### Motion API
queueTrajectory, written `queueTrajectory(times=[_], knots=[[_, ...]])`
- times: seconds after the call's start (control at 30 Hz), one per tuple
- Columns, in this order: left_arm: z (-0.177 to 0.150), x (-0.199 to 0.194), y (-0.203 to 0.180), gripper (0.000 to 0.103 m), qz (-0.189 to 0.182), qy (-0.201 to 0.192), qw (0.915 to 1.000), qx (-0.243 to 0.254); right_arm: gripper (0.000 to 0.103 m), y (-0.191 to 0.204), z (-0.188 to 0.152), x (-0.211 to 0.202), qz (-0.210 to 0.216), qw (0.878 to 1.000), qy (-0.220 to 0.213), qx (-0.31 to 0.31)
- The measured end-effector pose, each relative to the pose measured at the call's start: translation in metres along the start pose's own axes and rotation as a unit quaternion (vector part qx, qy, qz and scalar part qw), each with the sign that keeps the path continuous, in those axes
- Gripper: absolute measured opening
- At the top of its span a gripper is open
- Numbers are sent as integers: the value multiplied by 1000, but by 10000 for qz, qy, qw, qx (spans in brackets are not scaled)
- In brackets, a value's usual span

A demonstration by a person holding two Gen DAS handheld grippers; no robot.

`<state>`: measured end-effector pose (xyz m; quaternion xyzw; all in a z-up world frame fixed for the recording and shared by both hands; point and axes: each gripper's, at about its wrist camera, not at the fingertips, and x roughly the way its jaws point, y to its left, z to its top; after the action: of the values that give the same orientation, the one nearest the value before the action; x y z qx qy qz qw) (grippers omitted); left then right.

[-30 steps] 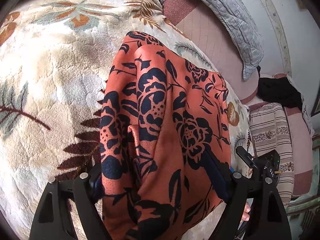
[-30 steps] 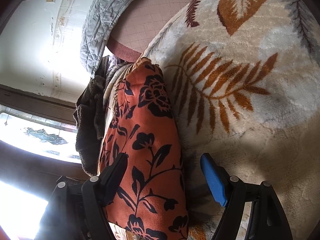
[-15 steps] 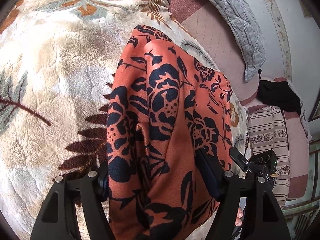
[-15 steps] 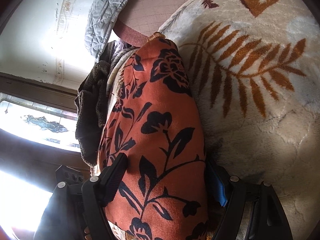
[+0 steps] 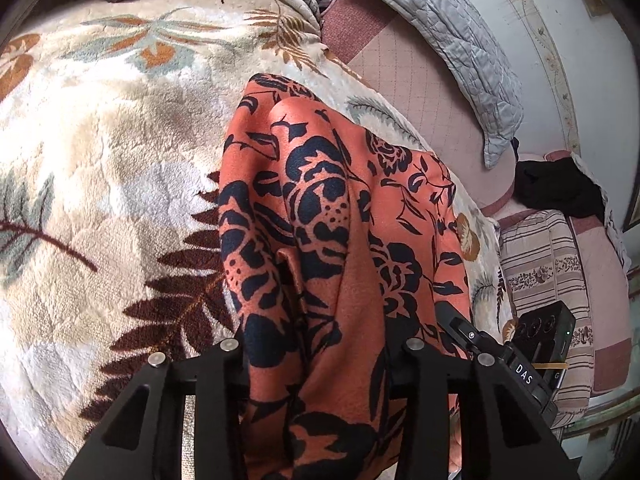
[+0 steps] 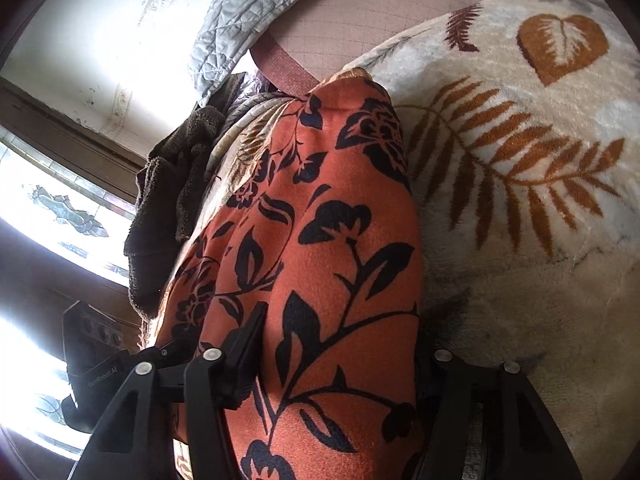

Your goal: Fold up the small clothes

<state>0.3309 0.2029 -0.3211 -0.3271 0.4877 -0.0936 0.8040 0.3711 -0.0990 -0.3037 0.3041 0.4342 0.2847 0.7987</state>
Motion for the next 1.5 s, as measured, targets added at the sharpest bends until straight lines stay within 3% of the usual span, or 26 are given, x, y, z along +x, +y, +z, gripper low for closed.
queueTrajectory(times=[0.33,0.7,1.0,1.23,1.5], knots=[[-2,-23,-29,36,-170,-434,9985,285,50,18,2,-21,-163,9979,-311,-547],[-17,-26,-80,36,-571,-579,9950,588,50,7,-1,-87,-257,9928,-846,-812],[-51,-27,-124,36,-695,-539,9915,955,49,-8,-18,-147,-428,9866,-1209,-1008],[-87,-35,-146,36,-696,-486,9886,1246,49,-14,-50,-190,-581,9813,-1469,-1102],[-131,-31,-145,36,-321,-173,9883,1484,49,-30,-93,-204,-738,9828,-1357,-1017]])
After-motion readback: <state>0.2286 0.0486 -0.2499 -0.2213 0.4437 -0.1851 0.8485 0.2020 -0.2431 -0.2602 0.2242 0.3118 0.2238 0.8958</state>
